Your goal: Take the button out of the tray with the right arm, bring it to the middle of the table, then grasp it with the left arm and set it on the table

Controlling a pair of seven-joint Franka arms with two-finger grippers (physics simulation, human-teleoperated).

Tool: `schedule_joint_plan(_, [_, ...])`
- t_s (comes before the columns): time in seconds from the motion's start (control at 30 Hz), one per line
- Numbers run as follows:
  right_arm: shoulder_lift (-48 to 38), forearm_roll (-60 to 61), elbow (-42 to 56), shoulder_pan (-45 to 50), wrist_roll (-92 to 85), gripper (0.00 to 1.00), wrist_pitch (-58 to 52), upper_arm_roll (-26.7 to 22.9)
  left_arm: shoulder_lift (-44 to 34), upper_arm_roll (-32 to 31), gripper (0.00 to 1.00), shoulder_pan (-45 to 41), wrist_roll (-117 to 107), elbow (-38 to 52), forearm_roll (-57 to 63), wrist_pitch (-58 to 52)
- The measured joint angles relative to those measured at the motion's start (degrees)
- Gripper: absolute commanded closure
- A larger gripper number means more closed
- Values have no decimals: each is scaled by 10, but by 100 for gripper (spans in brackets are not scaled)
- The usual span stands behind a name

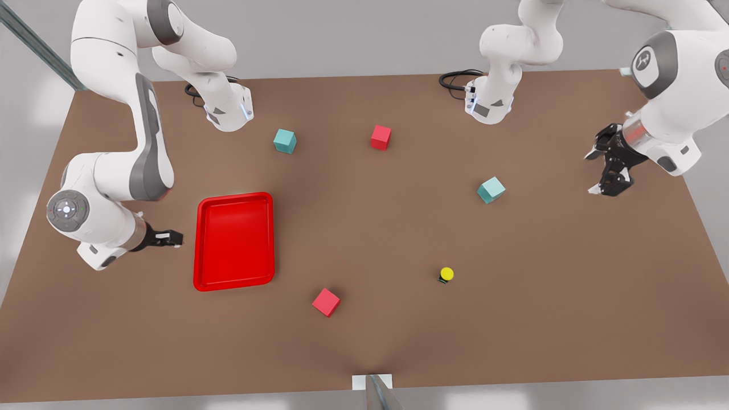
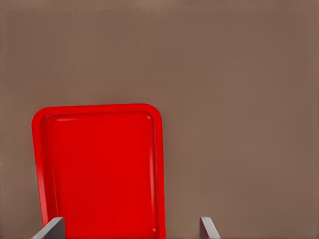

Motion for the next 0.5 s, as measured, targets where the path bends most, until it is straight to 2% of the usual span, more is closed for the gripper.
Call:
schedule_joint_plan(0.13, [0,1,26,11,0,0,-17,0,7,-19,0,98,134,-35,21,34])
schedule_joint_plan(0.4, [2,2,29,10,-1,0,-30,-1,20,-31,0,225,325,-37,34,62])
schedule_joint_plan(0.5, [2,2,29,10,-1,0,-32,-1,12,-24,0,252,374,-118,35,99])
